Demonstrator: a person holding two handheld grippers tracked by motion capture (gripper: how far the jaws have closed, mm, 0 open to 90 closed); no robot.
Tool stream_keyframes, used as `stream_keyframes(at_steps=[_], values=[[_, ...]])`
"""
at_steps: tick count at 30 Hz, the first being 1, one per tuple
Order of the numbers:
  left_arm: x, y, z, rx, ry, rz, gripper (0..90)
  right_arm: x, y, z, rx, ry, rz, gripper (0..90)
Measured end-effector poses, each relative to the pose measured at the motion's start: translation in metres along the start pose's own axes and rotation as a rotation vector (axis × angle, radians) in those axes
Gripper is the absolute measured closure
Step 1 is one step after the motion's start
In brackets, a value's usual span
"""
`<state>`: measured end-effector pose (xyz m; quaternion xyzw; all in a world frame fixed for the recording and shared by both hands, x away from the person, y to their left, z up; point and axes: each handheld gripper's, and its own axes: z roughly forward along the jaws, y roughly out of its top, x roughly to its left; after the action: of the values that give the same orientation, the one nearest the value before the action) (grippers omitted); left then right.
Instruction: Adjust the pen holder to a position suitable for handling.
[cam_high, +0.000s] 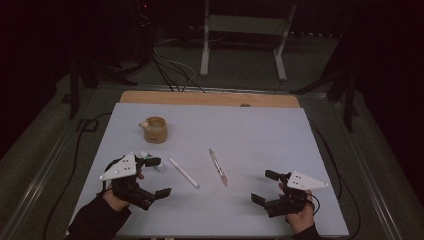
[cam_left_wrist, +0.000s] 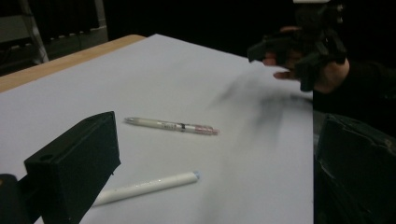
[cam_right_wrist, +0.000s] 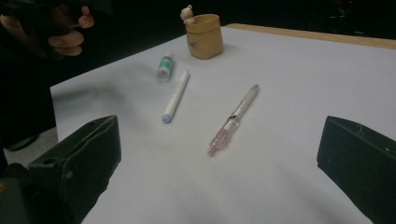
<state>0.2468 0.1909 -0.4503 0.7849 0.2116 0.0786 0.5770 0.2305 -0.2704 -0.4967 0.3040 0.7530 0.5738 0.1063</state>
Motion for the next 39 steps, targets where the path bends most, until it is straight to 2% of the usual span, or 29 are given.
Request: stream_keyframes(at_steps=[6,9,11,12,17,18,21,22,23,24,27,28,29,30,31,32,33,34,35,36,37,39], values=[[0.007,0.008,-0.003,-0.013,0.036,-0.018,0.2,0.000,0.000,0.000,0.005,0.002,0.000,0.0],[0.011,0.009,-0.004,-0.016,0.036,-0.036,0.2,0.000,0.000,0.000,0.005,0.003,-0.003,0.0],[0.013,0.010,-0.006,-0.026,0.048,-0.030,0.2,0.000,0.000,0.000,0.005,0.002,0.001,0.0],[0.017,0.012,-0.008,-0.042,0.070,-0.037,0.2,0.001,0.000,0.000,0.004,0.001,0.001,0.0],[0.026,0.015,-0.012,-0.050,0.105,-0.025,0.2,0.001,0.000,-0.001,0.004,0.000,0.000,0.0],[0.031,0.019,-0.014,-0.074,0.131,-0.028,0.2,0.001,0.000,0.000,0.006,-0.001,0.002,0.0],[0.036,0.023,-0.017,-0.090,0.137,-0.023,0.2,0.001,0.000,0.000,0.005,0.000,0.004,0.0],[0.044,0.026,-0.021,-0.106,0.176,-0.030,0.2,0.001,0.000,-0.001,0.005,0.000,0.005,0.0],[0.044,0.026,-0.021,-0.106,0.176,-0.030,0.2,0.001,0.000,-0.001,0.005,0.000,0.005,0.0],[0.051,0.028,-0.023,-0.107,0.196,-0.045,0.2,0.001,0.000,0.000,0.009,0.000,0.003,0.0],[0.058,0.027,-0.027,-0.114,0.220,-0.051,0.2,0.002,0.000,-0.001,0.008,0.003,0.001,0.0],[0.066,0.025,-0.028,-0.097,0.251,-0.058,0.2,0.003,0.001,-0.001,0.007,0.001,-0.001,0.0],[0.066,0.025,-0.028,-0.097,0.251,-0.058,0.2,0.003,0.001,-0.001,0.007,0.001,-0.001,0.0],[0.068,0.023,-0.029,-0.111,0.270,-0.056,0.2,0.003,0.001,-0.001,0.004,0.004,0.002,0.0],[0.071,0.021,-0.030,-0.129,0.284,-0.071,0.2,0.003,0.001,-0.001,0.005,0.003,-0.002,0.0],[0.077,0.018,-0.031,-0.141,0.282,-0.102,0.2,0.003,0.001,-0.001,0.008,0.000,-0.005,0.0],[0.079,0.017,-0.031,-0.144,0.279,-0.106,0.2,0.003,0.001,-0.001,0.007,0.006,0.001,0.0],[0.081,0.016,-0.031,-0.128,0.305,-0.079,0.2,0.003,0.001,-0.001,0.008,0.004,-0.001,0.0],[0.082,0.015,-0.030,-0.120,0.331,-0.071,0.2,0.004,0.001,-0.001,0.012,0.002,-0.006,0.0],[0.086,0.013,-0.030,-0.107,0.328,-0.084,0.2,0.004,0.001,-0.001,0.011,0.004,-0.003,0.0],[0.089,0.012,-0.030,-0.115,0.331,-0.082,0.2,0.003,0.001,0.000,0.009,0.008,0.002,0.0],[0.096,0.007,-0.028,-0.116,0.360,-0.098,0.2,0.004,0.001,0.000,0.008,0.010,-0.002,0.0]])
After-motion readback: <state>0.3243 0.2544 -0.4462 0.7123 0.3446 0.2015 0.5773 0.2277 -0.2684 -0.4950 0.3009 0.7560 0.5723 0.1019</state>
